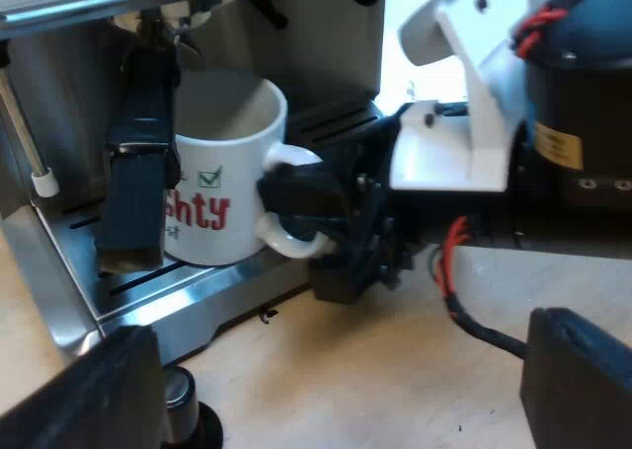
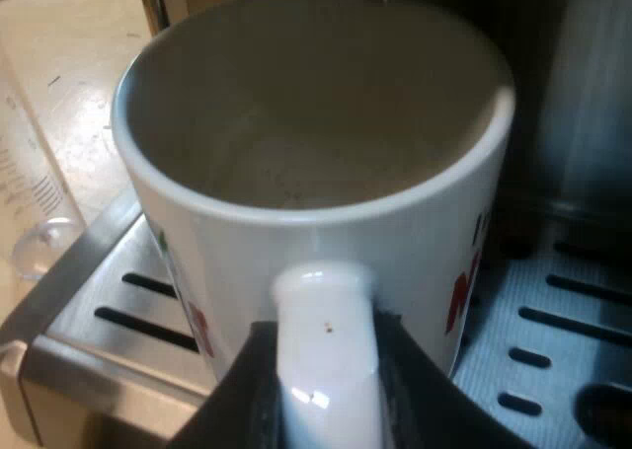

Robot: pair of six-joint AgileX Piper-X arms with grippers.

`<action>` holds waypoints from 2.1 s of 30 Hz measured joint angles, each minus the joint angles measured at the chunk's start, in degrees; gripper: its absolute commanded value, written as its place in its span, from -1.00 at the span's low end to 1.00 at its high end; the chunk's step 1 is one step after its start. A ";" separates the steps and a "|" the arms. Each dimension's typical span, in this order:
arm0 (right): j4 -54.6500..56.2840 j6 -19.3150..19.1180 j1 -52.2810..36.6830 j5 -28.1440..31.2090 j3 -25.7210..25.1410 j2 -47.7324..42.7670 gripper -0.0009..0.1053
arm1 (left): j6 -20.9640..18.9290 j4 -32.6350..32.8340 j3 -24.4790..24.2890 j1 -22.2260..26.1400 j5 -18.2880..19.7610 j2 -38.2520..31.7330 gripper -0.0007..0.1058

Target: Place mug into machine

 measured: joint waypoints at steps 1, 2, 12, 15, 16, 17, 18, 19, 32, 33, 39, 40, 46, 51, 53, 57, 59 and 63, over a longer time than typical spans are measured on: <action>0.00 -0.02 0.00 0.00 -0.44 0.24 -0.98 | 0.00 0.00 0.00 0.00 0.28 0.00 0.53; 0.13 -0.02 0.00 0.46 -0.96 0.80 -0.98 | 0.00 0.00 0.00 0.00 0.69 0.00 0.53; 0.00 -0.02 0.06 3.02 -5.14 4.47 -0.98 | 0.00 0.00 0.00 0.00 2.26 0.00 0.53; 0.00 -0.02 0.06 3.02 -6.05 5.34 -0.98 | 0.00 0.00 0.00 0.00 2.25 0.00 0.53; 0.00 -0.02 0.06 3.22 -6.18 5.38 -0.98 | 0.00 0.00 0.00 0.00 2.43 0.00 0.53; 0.00 -0.02 0.06 3.73 -6.32 5.53 -0.98 | 0.00 0.00 0.00 0.00 2.74 0.00 0.53; 0.00 -0.02 0.06 4.13 -6.30 5.55 -0.98 | 0.00 0.00 0.00 0.00 2.89 0.00 0.53; 0.00 -0.02 0.06 4.22 -6.41 5.66 -0.98 | 0.00 0.00 0.00 0.00 2.89 0.00 0.53; 0.00 -0.17 0.06 4.41 -6.36 5.69 -0.12 | 0.00 0.00 0.00 0.00 3.34 0.00 0.53; -0.35 -0.17 0.06 4.41 -6.46 5.69 0.01 | 0.00 0.00 0.00 0.00 3.34 0.00 0.53; -0.89 -0.17 0.06 4.76 -6.66 5.69 0.08 | 0.00 0.00 0.00 0.00 3.34 0.00 0.53; -0.89 -0.17 0.06 4.76 -6.66 5.69 0.08 | 0.00 0.00 0.00 0.00 3.34 0.00 0.53; 5.17 -0.17 0.95 5.05 -6.66 2.96 0.08 | 0.95 0.00 0.00 0.00 3.34 0.00 0.53; 10.11 -0.01 2.81 5.35 -6.72 -0.46 0.08 | 2.18 0.00 0.00 0.00 3.34 0.00 0.53; 11.07 -0.01 3.44 5.71 -6.72 -1.47 0.08 | 2.37 0.00 0.00 0.00 3.34 0.00 0.53; 13.55 0.09 4.59 7.46 -6.72 -4.00 0.08 | 2.53 0.00 0.00 0.00 3.34 0.00 0.53; 15.47 0.06 4.89 7.44 -6.72 -5.34 0.08 | 2.53 0.00 0.00 0.00 3.34 0.00 0.53; 19.86 0.06 5.87 7.63 -6.53 -8.18 0.08 | 2.53 0.00 0.00 0.00 3.34 0.00 0.53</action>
